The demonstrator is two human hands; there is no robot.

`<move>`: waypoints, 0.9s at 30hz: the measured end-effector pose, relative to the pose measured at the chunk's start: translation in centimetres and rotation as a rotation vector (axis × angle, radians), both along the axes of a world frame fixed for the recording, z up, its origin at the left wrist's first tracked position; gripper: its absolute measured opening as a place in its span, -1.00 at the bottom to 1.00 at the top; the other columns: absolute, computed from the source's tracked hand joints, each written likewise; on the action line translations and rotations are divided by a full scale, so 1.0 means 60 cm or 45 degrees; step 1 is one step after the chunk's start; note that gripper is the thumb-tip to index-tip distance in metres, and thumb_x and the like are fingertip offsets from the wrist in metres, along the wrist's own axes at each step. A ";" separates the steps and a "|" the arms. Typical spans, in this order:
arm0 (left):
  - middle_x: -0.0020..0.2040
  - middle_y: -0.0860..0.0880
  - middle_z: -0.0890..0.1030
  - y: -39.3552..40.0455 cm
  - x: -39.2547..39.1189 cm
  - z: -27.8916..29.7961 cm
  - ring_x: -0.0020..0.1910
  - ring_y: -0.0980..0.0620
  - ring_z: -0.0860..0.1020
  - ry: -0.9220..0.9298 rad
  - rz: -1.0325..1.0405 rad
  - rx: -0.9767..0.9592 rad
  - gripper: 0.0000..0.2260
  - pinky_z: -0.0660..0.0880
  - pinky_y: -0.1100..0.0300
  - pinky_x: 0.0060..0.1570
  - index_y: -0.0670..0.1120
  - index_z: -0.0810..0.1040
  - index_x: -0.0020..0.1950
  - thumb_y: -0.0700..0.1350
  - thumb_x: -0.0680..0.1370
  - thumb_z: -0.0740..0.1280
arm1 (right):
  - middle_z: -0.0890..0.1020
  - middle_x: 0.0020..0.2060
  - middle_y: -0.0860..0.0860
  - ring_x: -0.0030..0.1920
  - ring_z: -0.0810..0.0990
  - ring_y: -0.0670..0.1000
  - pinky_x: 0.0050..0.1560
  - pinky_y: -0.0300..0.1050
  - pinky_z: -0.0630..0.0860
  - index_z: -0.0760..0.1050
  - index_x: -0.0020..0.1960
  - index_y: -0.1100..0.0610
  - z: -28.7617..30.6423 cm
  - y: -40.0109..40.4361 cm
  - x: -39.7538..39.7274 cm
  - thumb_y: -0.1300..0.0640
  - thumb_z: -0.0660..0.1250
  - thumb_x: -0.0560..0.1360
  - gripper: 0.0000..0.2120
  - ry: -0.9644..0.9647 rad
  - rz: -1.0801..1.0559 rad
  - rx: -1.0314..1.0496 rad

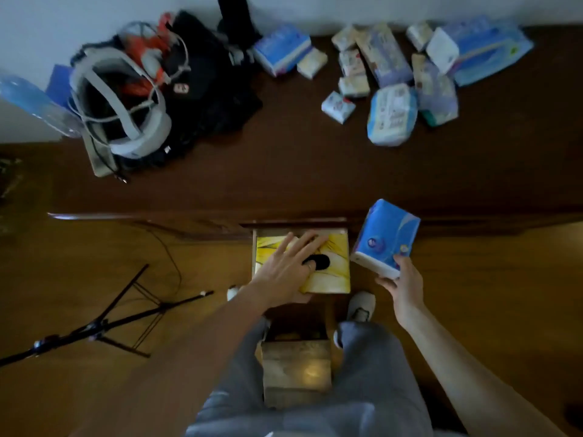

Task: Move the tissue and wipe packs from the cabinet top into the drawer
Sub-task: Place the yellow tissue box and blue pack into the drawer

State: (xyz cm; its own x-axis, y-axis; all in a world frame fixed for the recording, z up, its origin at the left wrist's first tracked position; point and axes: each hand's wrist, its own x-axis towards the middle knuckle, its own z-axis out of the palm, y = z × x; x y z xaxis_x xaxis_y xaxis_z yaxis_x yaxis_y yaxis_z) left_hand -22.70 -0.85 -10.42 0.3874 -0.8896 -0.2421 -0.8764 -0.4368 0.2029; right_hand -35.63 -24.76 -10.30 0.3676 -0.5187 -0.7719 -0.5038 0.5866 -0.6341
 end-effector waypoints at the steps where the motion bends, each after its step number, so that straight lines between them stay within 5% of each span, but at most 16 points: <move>1: 0.67 -0.12 -0.05 0.001 -0.014 -0.016 0.63 -0.19 -0.01 0.025 -0.012 0.059 -0.40 0.13 -0.28 0.52 -0.09 0.65 0.18 0.33 0.34 0.46 | 0.62 0.03 0.15 -0.08 0.64 0.06 0.07 0.06 0.58 0.53 0.20 0.12 -0.023 0.007 -0.030 0.03 0.34 0.58 -0.75 0.102 0.031 -0.001; 6: 0.67 -0.07 -0.12 0.019 -0.028 -0.157 0.61 -0.20 0.04 0.068 0.001 0.253 -0.40 0.15 -0.23 0.51 -0.02 0.63 0.25 0.39 0.40 0.37 | 0.68 -0.12 0.15 -0.21 0.61 0.06 -0.20 -0.06 0.55 0.58 0.09 0.21 -0.182 0.036 -0.093 -0.03 0.43 0.51 -0.69 0.441 0.214 0.005; 10: 0.66 -0.07 -0.03 0.037 -0.001 -0.316 0.60 -0.19 0.09 0.044 0.103 0.316 -0.40 0.15 -0.21 0.50 -0.03 0.65 0.21 0.39 0.39 0.37 | 0.68 -0.18 0.11 -0.27 0.63 0.01 -0.23 -0.10 0.62 0.58 0.01 0.14 -0.356 0.048 -0.067 -0.16 0.42 0.48 -0.64 0.523 0.405 -0.090; 13: 0.66 -0.09 0.00 0.047 0.023 -0.444 0.60 -0.19 0.09 0.032 0.204 0.336 -0.42 0.15 -0.21 0.51 -0.04 0.64 0.20 0.36 0.38 0.40 | 0.65 -0.26 0.04 -0.34 0.62 -0.03 -0.50 -0.29 0.49 0.54 -0.08 0.03 -0.488 0.057 -0.026 -0.23 0.37 0.49 -0.68 0.503 0.530 -0.182; 16: 0.66 -0.09 -0.02 0.056 0.031 -0.564 0.61 -0.20 0.07 0.022 0.306 0.330 -0.42 0.14 -0.23 0.52 -0.04 0.63 0.23 0.33 0.39 0.45 | 0.63 -0.21 -0.03 -0.22 0.62 -0.03 -0.44 -0.23 0.44 0.53 -0.04 0.01 -0.615 0.064 0.007 -0.29 0.33 0.50 -0.64 0.404 0.690 -0.323; 21: 0.67 -0.06 -0.08 0.058 0.034 -0.724 0.62 -0.21 0.03 0.030 0.408 0.224 -0.37 0.06 -0.25 0.55 -0.01 0.58 0.33 0.32 0.38 0.46 | 0.55 -0.08 -0.21 -0.13 0.50 -0.28 -0.35 -0.37 0.39 0.48 0.32 0.00 -0.790 0.076 0.045 -0.20 0.30 0.56 -0.58 0.237 0.705 -0.498; 27: 0.63 -0.04 0.01 0.065 0.026 -0.806 0.55 -0.20 0.14 -0.084 0.332 0.104 -0.39 0.11 -0.19 0.55 0.04 0.64 0.27 0.38 0.35 0.38 | 0.59 -0.11 -0.12 -0.16 0.53 -0.18 -0.32 -0.20 0.39 0.42 0.13 -0.04 -0.903 0.081 0.058 -0.26 0.27 0.52 -0.66 0.099 0.633 -0.626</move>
